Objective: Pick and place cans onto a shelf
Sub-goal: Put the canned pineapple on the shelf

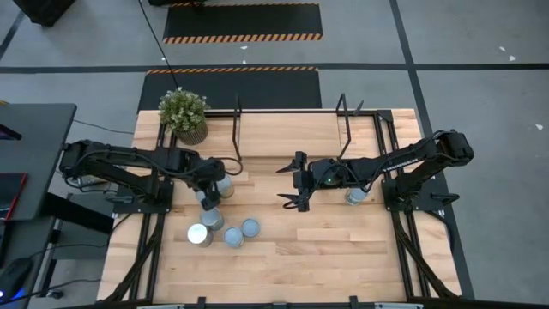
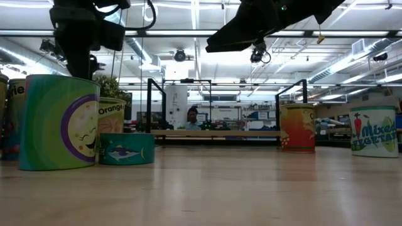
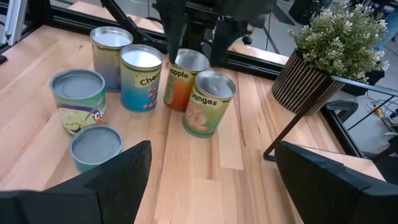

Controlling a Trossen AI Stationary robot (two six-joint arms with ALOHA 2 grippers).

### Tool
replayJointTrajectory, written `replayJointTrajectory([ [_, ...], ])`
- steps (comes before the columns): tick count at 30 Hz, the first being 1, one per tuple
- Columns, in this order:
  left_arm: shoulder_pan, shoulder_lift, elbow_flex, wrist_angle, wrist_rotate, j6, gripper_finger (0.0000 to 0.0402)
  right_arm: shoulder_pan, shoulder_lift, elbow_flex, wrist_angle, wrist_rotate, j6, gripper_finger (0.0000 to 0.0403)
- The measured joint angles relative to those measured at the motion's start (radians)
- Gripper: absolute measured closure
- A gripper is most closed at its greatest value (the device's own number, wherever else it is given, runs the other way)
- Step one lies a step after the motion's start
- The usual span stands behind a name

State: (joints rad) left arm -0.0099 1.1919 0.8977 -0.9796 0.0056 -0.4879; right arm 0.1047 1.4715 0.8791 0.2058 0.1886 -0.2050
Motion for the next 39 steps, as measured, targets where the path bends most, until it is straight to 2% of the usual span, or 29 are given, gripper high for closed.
replayJointTrajectory([
  [10, -0.023, -0.001, 0.127, -0.299, -0.035, -0.035, 0.0044, 0.0, 0.0, 0.0, 0.003, 0.0, 0.001, 0.0055],
  [16, -0.093, -0.001, 0.135, -0.415, -0.035, -0.147, 0.0044, 0.0, 0.0, 0.0, 0.002, 0.0, 0.003, 0.0055],
  [20, -0.142, -0.001, 0.095, -0.408, -0.033, -0.206, 0.0044, 0.0, 0.0, 0.0, 0.002, 0.0, 0.011, 0.0055],
  [27, -0.185, -0.001, -0.037, -0.364, -0.009, -0.208, 0.0045, 0.0, 0.0, 0.0, 0.011, 0.0, 0.002, 0.0055],
  [35, -0.185, -0.001, -0.098, -0.249, -0.148, -0.183, 0.0045, 0.0, 0.0, 0.0, 0.011, 0.0, 0.004, 0.0055],
  [39, -0.185, -0.001, -0.105, -0.187, -0.151, -0.158, 0.0044, 0.001, 0.0, 0.0, 0.01, 0.0, 0.004, 0.0055],
])
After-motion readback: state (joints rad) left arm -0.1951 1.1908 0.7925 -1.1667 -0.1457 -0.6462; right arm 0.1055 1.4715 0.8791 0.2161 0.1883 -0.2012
